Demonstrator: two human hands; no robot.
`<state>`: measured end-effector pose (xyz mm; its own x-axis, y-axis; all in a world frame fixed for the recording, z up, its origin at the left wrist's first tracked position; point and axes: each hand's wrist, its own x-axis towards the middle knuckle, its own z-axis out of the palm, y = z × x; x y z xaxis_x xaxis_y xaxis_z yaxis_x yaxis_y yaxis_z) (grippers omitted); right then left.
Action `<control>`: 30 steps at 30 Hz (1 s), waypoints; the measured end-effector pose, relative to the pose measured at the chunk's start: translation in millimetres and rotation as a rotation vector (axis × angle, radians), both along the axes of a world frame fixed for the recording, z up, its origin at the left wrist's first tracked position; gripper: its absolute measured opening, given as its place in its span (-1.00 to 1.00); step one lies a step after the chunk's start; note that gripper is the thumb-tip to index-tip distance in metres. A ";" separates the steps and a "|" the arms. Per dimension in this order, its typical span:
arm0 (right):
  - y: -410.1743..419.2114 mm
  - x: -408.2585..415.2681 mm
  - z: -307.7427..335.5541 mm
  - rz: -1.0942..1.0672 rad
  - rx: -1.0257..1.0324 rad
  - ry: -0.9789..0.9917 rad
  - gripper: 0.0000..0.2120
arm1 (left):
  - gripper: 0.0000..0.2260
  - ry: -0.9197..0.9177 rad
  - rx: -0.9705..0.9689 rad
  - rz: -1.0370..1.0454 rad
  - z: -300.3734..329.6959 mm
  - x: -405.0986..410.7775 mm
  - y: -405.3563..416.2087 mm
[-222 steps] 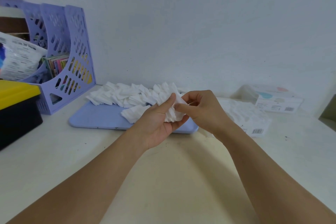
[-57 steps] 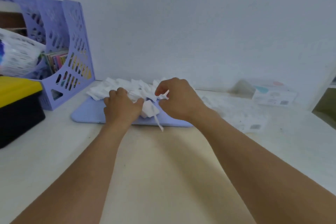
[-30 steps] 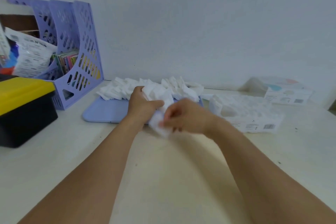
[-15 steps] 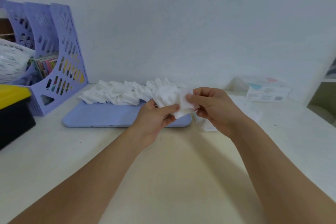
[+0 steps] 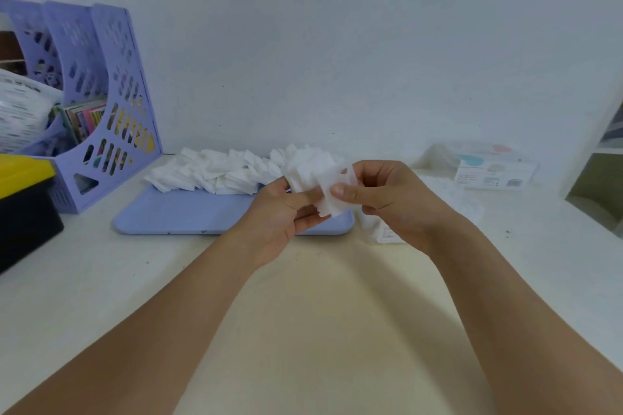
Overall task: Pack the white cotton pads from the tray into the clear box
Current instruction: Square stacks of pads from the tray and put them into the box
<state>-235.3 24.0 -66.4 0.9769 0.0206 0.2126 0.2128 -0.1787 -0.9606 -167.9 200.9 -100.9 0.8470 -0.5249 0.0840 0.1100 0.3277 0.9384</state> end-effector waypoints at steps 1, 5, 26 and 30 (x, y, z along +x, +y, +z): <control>2.6 1.0 -1.4 -0.031 -0.007 -0.012 -0.74 | -0.68 -0.010 0.006 -0.022 0.4 -1.3 -0.6; 5.8 5.5 -6.4 -0.173 -0.055 -0.056 -0.76 | -0.66 -0.002 -0.011 -0.063 -0.5 -1.7 -1.1; 3.2 -4.4 3.2 -0.067 0.046 0.065 -0.81 | -0.63 0.036 -0.104 -0.133 1.4 -2.1 -3.8; 6.0 -2.5 1.3 -0.120 0.061 0.056 -0.82 | -0.64 0.032 -0.104 -0.173 0.6 -2.6 -4.5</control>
<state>-237.9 30.0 -65.1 0.9819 -0.1083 0.1554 0.1396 -0.1409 -0.9801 -170.5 196.5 -100.3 0.7481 -0.6526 0.1201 0.2018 0.3961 0.8958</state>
